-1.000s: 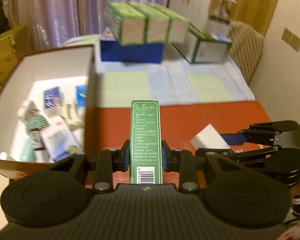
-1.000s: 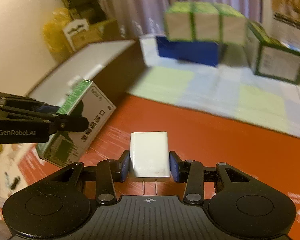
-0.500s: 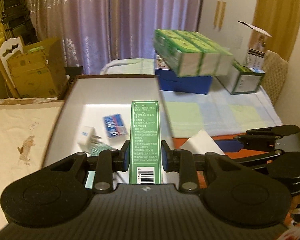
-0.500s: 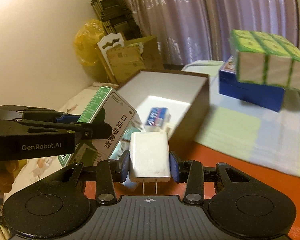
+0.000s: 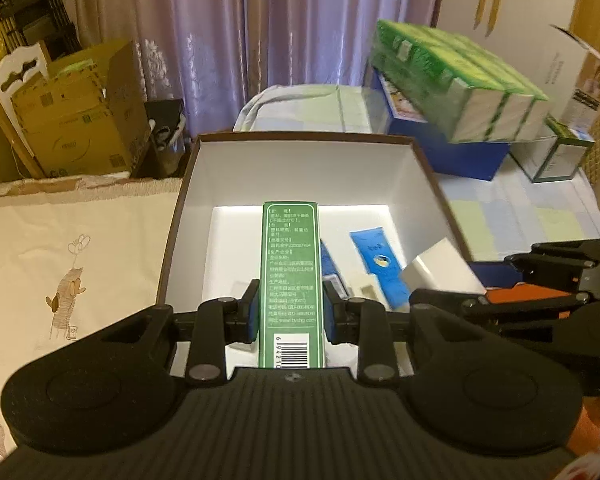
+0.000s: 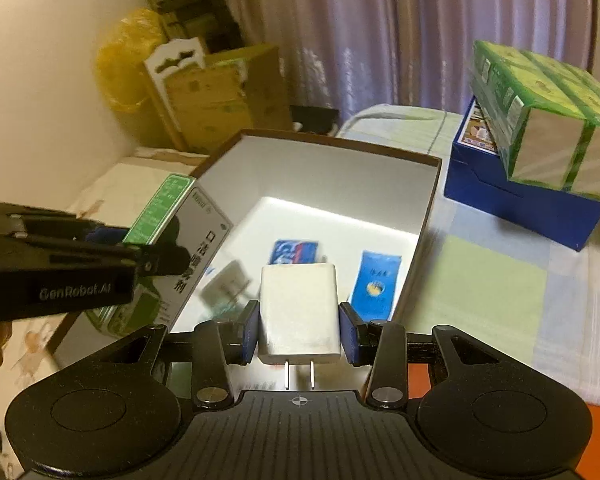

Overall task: Organize rigid objects
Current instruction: 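Lower and release the plug adapter with the right tool while the left tool releases the green box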

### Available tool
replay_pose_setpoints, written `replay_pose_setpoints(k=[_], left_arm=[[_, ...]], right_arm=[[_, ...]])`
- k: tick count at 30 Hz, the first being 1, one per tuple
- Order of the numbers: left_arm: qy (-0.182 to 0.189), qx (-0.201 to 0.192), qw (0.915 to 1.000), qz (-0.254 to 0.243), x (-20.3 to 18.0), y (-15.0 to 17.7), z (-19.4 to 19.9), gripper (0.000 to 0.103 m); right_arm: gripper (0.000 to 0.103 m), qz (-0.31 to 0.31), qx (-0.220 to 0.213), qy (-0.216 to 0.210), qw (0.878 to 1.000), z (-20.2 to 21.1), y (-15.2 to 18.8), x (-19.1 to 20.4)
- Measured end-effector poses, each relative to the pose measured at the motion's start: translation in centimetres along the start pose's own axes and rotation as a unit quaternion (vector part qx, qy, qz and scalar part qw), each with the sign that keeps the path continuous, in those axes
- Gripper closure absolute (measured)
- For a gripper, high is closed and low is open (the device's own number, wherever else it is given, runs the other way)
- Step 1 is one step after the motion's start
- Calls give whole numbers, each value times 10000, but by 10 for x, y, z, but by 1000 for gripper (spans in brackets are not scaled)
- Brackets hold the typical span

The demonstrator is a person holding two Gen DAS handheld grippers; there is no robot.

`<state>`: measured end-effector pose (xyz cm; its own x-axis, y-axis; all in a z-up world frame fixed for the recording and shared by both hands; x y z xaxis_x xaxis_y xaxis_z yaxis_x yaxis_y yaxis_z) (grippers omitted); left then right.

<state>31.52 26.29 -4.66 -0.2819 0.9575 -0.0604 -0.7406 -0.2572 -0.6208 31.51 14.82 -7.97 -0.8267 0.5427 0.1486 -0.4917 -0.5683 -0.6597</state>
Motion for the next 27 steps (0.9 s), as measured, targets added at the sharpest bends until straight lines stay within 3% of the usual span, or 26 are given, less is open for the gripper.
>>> replay_pose_setpoints(k=[8, 17, 27], left_arm=[[-132, 234, 9996, -100, 11, -32, -54, 77], [-125, 150, 9997, -173, 13, -58, -88, 77], [118, -136, 9997, -133, 20, -70, -80, 48]], right_arm=[[65, -100, 178, 362, 9991, -47, -32, -17], [65, -43, 387, 739, 9965, -87, -49, -31], [64, -279, 114, 703, 9971, -90, -65, -34]])
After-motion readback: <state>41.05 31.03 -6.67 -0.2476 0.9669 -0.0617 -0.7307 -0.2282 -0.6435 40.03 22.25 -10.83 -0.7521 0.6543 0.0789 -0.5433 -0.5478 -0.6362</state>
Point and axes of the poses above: each gripper's, at about its wrist camera, not at the fingertips, and z roughly against the way its jaws point, x to its left, y to its underside, the point moved 5 cm from there along -z, roughly the way its jaws point, and after that the axes turned 4 degrees about z, right-handed, at the moved point
